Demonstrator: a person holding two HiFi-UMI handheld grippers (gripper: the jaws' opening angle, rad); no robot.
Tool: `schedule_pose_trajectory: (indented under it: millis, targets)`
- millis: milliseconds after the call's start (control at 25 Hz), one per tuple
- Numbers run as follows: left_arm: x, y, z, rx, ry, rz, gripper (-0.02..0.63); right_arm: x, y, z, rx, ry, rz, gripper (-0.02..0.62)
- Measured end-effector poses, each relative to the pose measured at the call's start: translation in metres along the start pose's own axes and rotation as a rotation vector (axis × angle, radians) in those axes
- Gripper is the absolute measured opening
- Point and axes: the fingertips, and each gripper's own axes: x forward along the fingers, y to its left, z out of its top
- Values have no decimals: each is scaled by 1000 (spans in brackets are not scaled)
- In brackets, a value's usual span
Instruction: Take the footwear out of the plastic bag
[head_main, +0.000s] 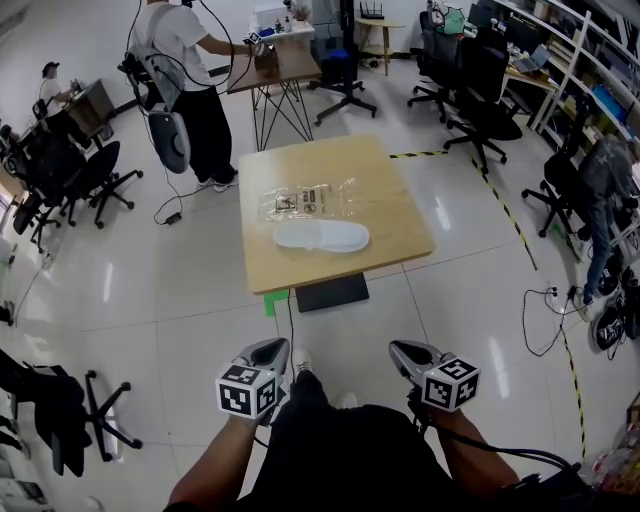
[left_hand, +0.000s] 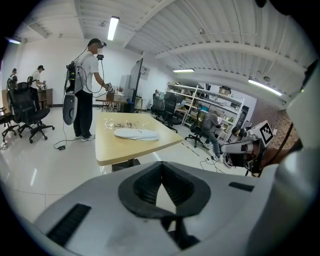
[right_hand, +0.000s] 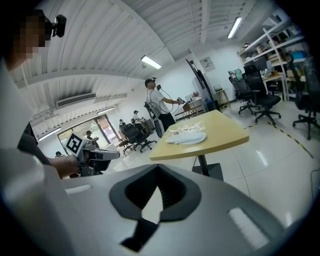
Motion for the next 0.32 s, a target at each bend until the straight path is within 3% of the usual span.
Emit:
schedule_pose_trajectory:
  millis: [320]
  targets:
    - [-1,-5,3,24,0,3,6,-4,0,1,-9,-6,-6,0]
